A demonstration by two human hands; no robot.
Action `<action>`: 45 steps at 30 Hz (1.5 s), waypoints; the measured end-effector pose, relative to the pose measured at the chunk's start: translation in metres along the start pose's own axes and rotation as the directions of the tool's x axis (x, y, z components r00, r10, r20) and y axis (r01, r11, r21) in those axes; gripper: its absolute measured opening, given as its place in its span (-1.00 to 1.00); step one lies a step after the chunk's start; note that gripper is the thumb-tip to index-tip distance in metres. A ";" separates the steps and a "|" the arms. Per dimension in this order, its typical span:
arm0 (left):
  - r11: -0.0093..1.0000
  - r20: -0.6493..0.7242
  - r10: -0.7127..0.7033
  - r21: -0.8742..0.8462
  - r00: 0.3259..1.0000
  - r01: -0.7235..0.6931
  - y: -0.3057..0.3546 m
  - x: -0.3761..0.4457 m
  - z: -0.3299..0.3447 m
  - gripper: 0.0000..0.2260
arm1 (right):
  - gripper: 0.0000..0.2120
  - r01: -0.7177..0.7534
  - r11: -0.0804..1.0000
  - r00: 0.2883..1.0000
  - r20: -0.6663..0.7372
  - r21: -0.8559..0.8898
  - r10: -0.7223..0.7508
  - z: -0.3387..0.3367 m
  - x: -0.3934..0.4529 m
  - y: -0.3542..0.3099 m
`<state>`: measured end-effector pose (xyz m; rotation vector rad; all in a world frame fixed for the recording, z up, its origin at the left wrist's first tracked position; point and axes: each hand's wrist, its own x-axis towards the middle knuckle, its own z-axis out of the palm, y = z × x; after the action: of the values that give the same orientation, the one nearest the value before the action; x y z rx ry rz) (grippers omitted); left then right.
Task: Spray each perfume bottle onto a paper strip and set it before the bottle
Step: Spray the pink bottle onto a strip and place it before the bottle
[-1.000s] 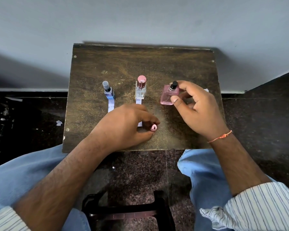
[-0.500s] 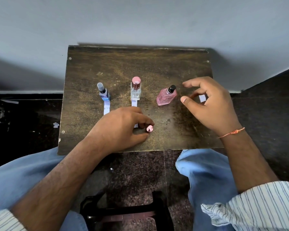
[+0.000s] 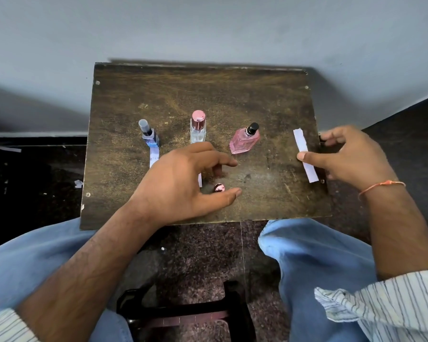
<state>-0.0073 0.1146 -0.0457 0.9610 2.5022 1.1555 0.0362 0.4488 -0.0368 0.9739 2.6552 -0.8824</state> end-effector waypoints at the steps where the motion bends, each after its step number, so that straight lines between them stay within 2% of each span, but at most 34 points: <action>1: 1.000 -0.018 -0.005 -0.015 1.000 0.005 0.001 0.001 -0.001 -0.61 | -0.36 -0.036 0.999 0.999 0.010 0.035 0.036 -0.001 0.001 0.000; 6: 0.998 -0.060 0.028 -0.061 0.998 -0.031 0.004 0.003 -0.004 -0.69 | -0.56 -0.092 0.989 0.996 0.010 0.118 0.091 -0.002 0.009 0.003; 10: 0.997 -0.084 0.006 -0.075 0.996 -0.012 0.003 0.005 -0.004 -0.74 | -0.76 -0.022 0.998 0.996 -0.085 0.056 0.027 -0.003 0.013 0.009; 12: 0.996 -0.090 -0.002 -0.085 0.996 -0.005 0.002 0.006 -0.004 -0.77 | -0.78 0.027 0.994 0.993 -0.115 0.103 -0.015 -0.003 0.013 0.008; 16: 0.971 -0.061 -0.082 -0.228 0.995 0.066 0.000 0.005 -0.002 -0.85 | -0.75 0.065 0.893 0.996 0.032 0.445 -0.088 0.002 0.003 -0.012; 20: 0.940 0.024 -0.122 -0.318 0.992 0.123 -0.001 0.005 0.000 -0.94 | -0.69 0.046 0.761 0.965 0.168 0.647 -0.200 0.007 -0.007 -0.027; 22: 0.923 0.040 -0.145 -0.353 0.989 0.149 -0.001 0.006 0.000 -0.93 | -0.60 0.035 0.697 0.940 0.213 0.716 -0.266 0.007 -0.012 -0.033; 24: 0.904 0.053 -0.166 -0.390 0.985 0.174 0.000 0.007 0.000 -0.90 | -0.59 0.030 0.635 0.902 0.252 0.772 -0.350 0.010 -0.018 -0.040; 26: 0.884 0.063 -0.190 -0.423 0.980 0.199 0.003 0.007 -0.001 -0.86 | -0.68 0.020 0.609 0.858 0.300 0.793 -0.418 0.014 -0.023 -0.047; 30: 0.859 0.070 -0.198 -0.468 0.978 0.208 0.001 0.008 0.000 -0.81 | -0.78 0.042 0.627 0.795 0.354 0.778 -0.492 0.028 -0.036 -0.060; 36: 0.796 0.078 -0.198 -0.569 0.977 0.207 -0.006 0.009 -0.001 -0.82 | -0.73 0.074 0.670 0.775 0.380 0.739 -0.504 0.047 -0.045 -0.070; 45: 0.750 0.134 -0.247 -0.601 0.960 0.277 -0.013 0.008 -0.002 -0.94 | -0.72 0.033 0.705 0.760 0.440 0.708 -0.478 0.050 -0.048 -0.076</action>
<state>-0.0201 0.1122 -0.0536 0.4269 1.9041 1.6623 0.0231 0.3468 -0.0244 0.2568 1.9316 -1.9310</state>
